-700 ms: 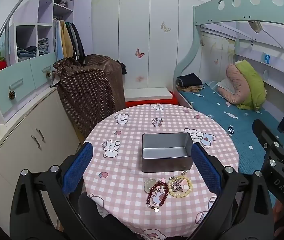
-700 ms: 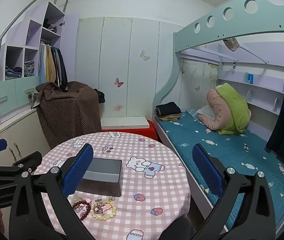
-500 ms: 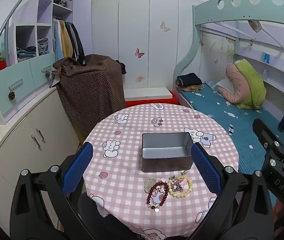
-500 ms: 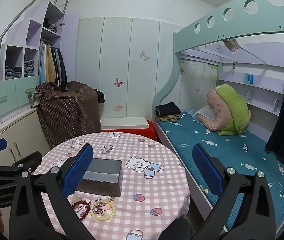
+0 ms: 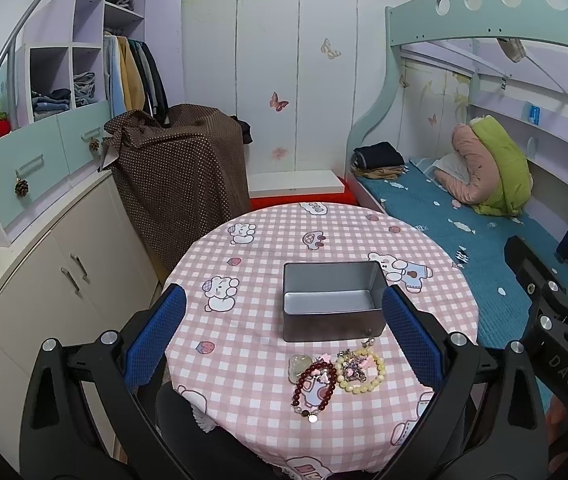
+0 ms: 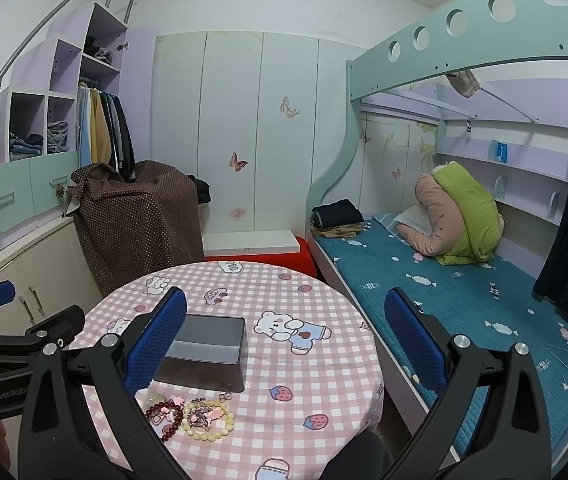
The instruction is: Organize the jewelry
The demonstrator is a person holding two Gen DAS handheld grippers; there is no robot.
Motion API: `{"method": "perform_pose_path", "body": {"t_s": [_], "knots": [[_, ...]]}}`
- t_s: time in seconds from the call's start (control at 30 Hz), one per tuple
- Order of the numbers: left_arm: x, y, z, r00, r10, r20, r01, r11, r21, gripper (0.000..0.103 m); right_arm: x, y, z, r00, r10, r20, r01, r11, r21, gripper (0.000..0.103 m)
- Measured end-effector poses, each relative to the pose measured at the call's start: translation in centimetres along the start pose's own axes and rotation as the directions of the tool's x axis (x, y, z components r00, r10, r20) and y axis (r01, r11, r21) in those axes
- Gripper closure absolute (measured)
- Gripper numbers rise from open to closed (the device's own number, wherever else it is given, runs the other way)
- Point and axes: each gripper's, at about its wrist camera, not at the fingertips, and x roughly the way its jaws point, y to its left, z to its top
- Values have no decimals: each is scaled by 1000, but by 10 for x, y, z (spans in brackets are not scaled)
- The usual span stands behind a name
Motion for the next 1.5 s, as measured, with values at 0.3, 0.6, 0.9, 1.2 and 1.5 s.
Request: {"method": "perform_pose_path", "body": {"t_s": [0.3, 0.6, 0.9, 1.2, 1.5], "knots": [[2, 0, -1, 1000, 5, 8, -5, 1000, -5, 5, 3, -2, -2, 1000, 11, -4, -11, 1000, -1, 7], [2, 0, 1, 1000, 13, 10, -13, 1000, 2, 5, 1, -2, -1, 1000, 11, 0, -11, 1000, -7, 7], [1, -1, 1, 1000, 13, 11, -13, 1000, 2, 5, 0, 0, 2, 1000, 7, 5, -6, 1000, -13, 7], [1, -1, 1, 1000, 15, 11, -15, 1000, 3, 5, 0, 0, 2, 1000, 6, 6, -6, 1000, -15, 7], [0, -3, 3, 1000, 6, 13, -6, 1000, 7, 5, 3, 0, 1, 1000, 3, -4, -3, 1000, -8, 7]]}}
